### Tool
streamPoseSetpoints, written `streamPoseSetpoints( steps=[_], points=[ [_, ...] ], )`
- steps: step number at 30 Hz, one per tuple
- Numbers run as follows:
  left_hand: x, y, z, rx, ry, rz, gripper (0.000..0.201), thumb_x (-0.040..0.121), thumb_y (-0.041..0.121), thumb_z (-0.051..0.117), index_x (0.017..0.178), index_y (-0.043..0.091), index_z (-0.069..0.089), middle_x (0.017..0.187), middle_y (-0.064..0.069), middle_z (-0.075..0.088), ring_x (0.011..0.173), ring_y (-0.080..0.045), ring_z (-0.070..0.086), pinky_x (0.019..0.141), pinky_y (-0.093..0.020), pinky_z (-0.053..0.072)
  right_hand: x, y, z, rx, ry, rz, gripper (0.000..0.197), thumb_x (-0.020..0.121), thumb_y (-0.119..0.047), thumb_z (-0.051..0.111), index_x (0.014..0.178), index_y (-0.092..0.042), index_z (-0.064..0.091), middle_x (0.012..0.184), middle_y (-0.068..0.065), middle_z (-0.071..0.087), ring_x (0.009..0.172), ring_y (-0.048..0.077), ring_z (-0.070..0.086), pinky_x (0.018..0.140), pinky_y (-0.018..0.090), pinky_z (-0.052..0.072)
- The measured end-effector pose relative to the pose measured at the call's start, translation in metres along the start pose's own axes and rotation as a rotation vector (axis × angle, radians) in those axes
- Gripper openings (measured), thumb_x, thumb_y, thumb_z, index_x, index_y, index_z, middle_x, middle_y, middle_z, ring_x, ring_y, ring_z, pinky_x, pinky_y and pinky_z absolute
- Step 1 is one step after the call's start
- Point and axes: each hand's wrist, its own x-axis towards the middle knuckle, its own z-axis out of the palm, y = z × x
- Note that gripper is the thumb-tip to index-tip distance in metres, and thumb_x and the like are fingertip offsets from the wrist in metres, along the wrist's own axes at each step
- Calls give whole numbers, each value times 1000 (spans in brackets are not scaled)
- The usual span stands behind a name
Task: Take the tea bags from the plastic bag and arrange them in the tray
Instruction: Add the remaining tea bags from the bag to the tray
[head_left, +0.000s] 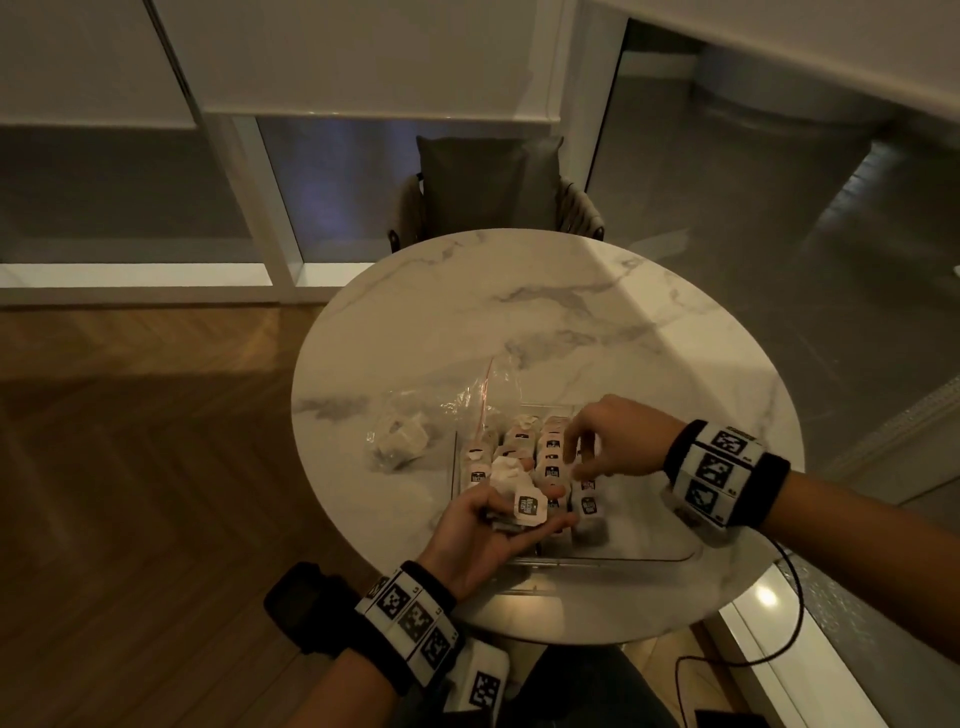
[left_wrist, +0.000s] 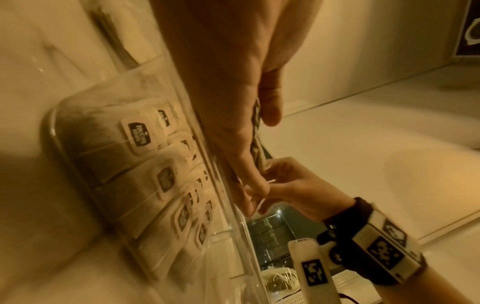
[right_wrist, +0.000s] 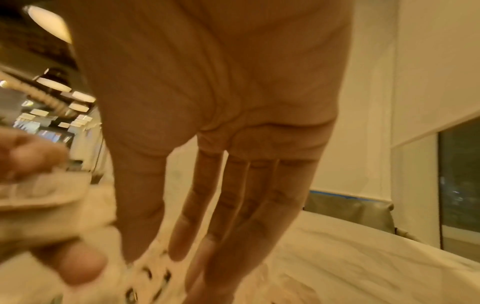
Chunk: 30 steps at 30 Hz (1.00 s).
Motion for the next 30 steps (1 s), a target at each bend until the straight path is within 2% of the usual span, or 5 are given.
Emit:
streamPoseSetpoints(
  steps=[3,12,18,22,30],
  points=[
    [1,1,-1,-22,-18,-2,78,69,-7,48,145,8,40,144,-36,40,135,-53,38,82,-53,57,-16,-12,0,256,167,-70,12,83,-28,76,88,-17,75,71,-14,64,58,-9,58,63,13,48],
    [0,-3,1,130,30,82,52,90,12,49,142,10,46,136,-25,54,114,-36,60,74,-40,59,-31,-42,54,518,230,55,36,65,-36,89,91,-19,71,86,-5,69,59,-8,56,56,9,42],
    [0,-5,4,229,104,115,49,91,33,52,132,8,55,128,-19,64,110,-28,65,85,-37,60,-38,-43,57,660,392,91,24,62,-12,90,70,-17,69,73,-4,69,58,-6,59,57,13,47],
    [0,-6,7,256,94,128,45,90,35,51,123,5,60,120,-18,68,102,-24,70,86,-33,57,-44,-45,57,859,373,87,28,65,0,86,87,-12,73,70,7,74,64,10,69,67,19,56],
    [5,-6,-1,372,150,190,57,84,49,56,119,4,60,94,-12,70,84,-20,66,71,-27,58,-64,-35,52,917,586,81,10,74,-11,83,73,-19,76,72,-6,74,69,5,68,65,18,55]
  ],
)
